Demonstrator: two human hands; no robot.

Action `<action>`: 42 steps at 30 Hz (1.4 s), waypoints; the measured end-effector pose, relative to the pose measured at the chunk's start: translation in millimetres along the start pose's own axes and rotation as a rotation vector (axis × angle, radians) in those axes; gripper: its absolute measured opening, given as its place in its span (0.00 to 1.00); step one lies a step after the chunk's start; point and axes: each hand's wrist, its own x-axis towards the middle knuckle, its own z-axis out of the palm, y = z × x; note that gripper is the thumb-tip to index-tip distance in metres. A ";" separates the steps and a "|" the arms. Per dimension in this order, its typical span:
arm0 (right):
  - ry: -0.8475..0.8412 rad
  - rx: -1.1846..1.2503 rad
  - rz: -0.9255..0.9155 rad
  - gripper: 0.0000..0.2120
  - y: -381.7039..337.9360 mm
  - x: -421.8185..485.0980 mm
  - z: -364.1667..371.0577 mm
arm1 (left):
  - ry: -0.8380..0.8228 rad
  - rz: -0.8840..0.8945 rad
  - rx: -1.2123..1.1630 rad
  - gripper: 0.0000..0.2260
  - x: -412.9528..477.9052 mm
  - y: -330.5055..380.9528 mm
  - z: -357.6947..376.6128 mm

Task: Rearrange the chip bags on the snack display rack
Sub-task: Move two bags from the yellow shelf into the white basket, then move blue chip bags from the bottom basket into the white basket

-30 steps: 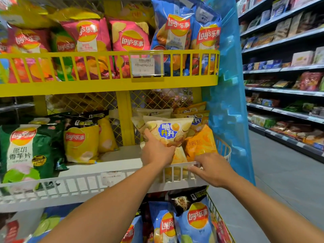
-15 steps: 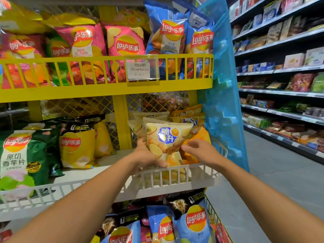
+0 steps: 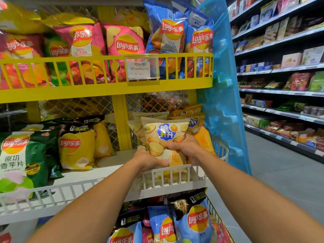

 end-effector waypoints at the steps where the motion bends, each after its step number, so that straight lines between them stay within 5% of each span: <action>1: -0.001 0.016 0.012 0.23 -5.1 -6.5 0.1 | -0.012 -0.002 0.015 0.60 2.3 -1.7 0.2; 6: 0.021 0.059 0.047 0.08 -10.4 -13.0 -5.2 | 0.006 0.043 0.082 0.48 -2.6 -2.1 -0.9; 10: 0.276 -0.389 -0.234 0.35 -7.4 -27.9 -13.0 | 0.400 0.341 0.270 0.57 -19.2 -2.0 3.4; 12: 0.247 -0.683 -0.378 0.41 -6.3 -41.5 -13.0 | 0.601 0.665 0.591 0.48 -22.1 -6.5 1.5; 14: 0.117 -0.901 -0.453 0.42 -4.3 -48.9 -8.8 | 0.573 0.889 0.868 0.39 -18.1 -8.3 0.2; 18: -0.051 -0.979 -0.441 0.48 1.1 -40.8 -0.5 | 0.354 0.792 1.089 0.42 -5.7 -4.5 1.9; 27: -0.130 -0.987 -0.371 0.56 5.4 -8.5 2.0 | 0.223 0.510 1.008 0.46 4.7 -4.4 0.2; 31: -0.062 -1.055 -0.375 0.50 0.3 -19.3 4.8 | 0.225 0.542 0.950 0.44 -0.6 -5.5 -3.2; 37: 0.139 -1.266 -0.565 0.26 -3.8 -62.2 12.4 | 0.317 0.678 0.947 0.23 -36.1 -11.0 -10.3; 42: 0.123 -1.269 -0.695 0.18 6.9 -116.4 26.3 | 0.356 0.815 0.914 0.23 -75.0 -44.5 -26.2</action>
